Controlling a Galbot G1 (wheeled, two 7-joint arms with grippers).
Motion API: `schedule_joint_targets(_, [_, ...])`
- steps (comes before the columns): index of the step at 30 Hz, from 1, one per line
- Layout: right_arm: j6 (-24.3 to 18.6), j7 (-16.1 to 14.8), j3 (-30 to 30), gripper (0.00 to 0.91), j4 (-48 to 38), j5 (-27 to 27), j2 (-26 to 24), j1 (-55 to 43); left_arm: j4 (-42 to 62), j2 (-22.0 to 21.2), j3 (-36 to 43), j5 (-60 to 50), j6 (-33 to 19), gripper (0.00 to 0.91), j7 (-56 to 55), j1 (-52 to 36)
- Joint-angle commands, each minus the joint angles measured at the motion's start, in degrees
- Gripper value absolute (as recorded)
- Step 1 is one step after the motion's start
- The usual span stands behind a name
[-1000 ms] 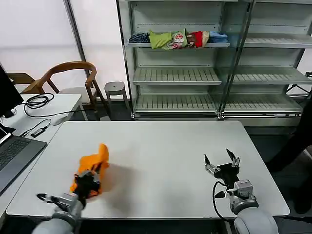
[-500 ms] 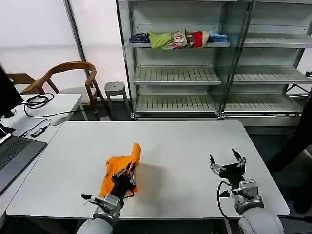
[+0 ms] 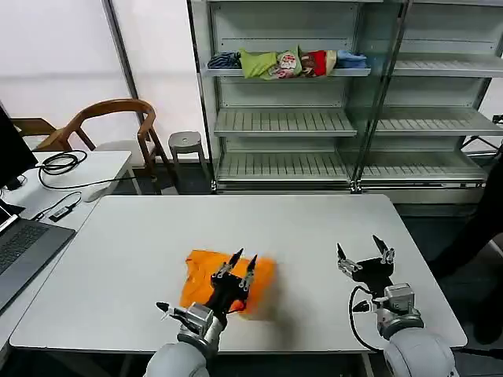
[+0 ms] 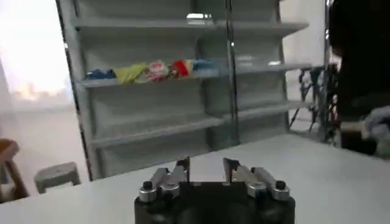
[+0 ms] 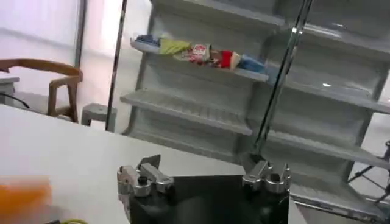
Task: Fold and organize the clothes.
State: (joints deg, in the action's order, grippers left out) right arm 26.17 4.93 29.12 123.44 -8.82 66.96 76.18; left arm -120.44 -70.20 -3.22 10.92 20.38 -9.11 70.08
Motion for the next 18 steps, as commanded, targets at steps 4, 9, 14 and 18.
schedule_joint_targets(4, [-0.13, -0.03, -2.49, 0.907, -1.47, 0.53, 0.57, -3.46, -3.25, 2.76, -5.15, 16.19, -1.14, 0.907, -0.64, -3.74])
schedule_joint_targets(9, [-1.39, 1.66, -4.89, 0.907, -3.44, 0.81, 1.85, -5.87, 0.22, 8.14, -21.57, 13.93, -6.84, 0.907, 5.21, -0.82])
schedule_joint_targets(14, [-8.66, 0.84, -6.43, 0.907, -8.88, 5.00, 3.55, -9.02, 4.75, 10.60, -32.62, 12.71, -12.94, 0.907, 11.71, 3.61])
schedule_joint_targets(18, [-10.21, -0.35, -7.05, 0.907, -11.72, 7.81, 4.62, -10.02, 6.36, 10.72, -34.83, 11.84, -15.53, 0.907, 13.30, 4.35])
